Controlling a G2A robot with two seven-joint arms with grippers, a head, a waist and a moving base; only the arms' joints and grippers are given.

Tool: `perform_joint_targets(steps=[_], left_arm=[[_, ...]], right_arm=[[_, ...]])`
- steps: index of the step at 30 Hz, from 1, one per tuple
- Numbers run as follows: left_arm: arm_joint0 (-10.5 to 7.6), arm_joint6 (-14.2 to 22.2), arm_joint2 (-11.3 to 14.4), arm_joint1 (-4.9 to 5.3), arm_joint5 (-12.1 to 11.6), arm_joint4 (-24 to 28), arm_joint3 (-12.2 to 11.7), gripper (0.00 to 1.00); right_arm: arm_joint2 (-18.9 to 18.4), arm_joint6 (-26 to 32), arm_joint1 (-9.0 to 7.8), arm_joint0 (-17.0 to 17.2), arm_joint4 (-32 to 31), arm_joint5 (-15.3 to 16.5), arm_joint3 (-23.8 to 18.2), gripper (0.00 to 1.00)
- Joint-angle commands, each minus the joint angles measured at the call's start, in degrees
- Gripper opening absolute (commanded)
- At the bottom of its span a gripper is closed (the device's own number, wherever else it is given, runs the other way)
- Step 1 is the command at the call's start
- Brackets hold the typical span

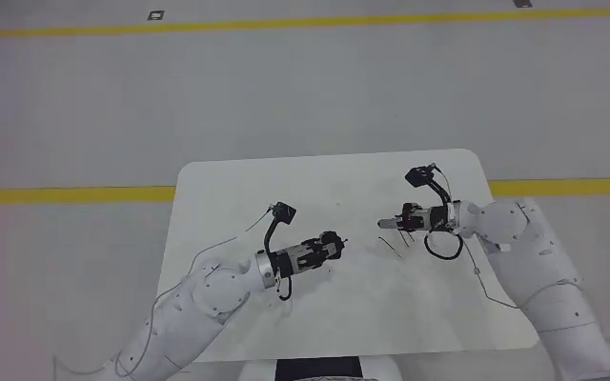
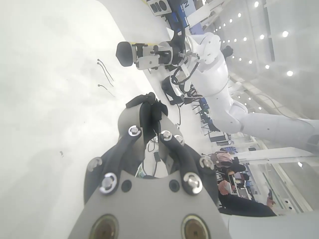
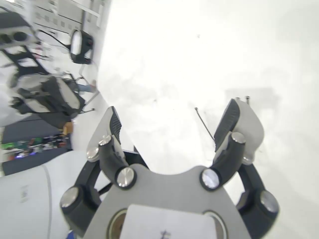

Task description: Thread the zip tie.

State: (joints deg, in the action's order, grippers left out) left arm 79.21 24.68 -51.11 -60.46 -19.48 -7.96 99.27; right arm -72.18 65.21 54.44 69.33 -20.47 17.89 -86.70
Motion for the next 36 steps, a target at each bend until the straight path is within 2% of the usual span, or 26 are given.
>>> perform_joint_targets(steps=[1,3,11,13,20,27,36], left_arm=[[0.00,0.0,0.0,0.00,0.0,0.0,0.0,0.00],[0.00,0.0,0.0,0.00,0.0,0.0,0.0,0.00],[0.00,0.0,0.0,0.00,0.0,0.0,0.0,0.00],[0.00,0.0,0.0,0.00,0.0,0.0,0.0,0.00],[0.00,0.0,0.0,0.00,0.0,0.0,0.0,0.00],[0.00,0.0,0.0,0.00,0.0,0.0,0.0,0.00],[0.00,0.0,0.0,0.00,0.0,0.0,0.0,0.00]], right_arm=[[1.1,2.3,-0.19,-0.6,-4.4,0.3,-0.6,1.00],[2.1,4.0,-0.23,-1.0,-6.0,0.8,-1.0,1.00],[2.1,3.8,-0.22,-0.9,-6.0,0.8,-1.0,1.00],[2.8,3.1,-0.26,-0.6,-7.7,1.3,-0.9,1.00],[7.0,10.0,-0.43,-3.7,-9.2,1.6,1.5,1.00],[7.0,10.0,-0.43,-3.7,-9.2,1.6,1.5,1.00],[9.6,4.6,0.15,-4.3,-9.3,0.9,3.0,1.00]])
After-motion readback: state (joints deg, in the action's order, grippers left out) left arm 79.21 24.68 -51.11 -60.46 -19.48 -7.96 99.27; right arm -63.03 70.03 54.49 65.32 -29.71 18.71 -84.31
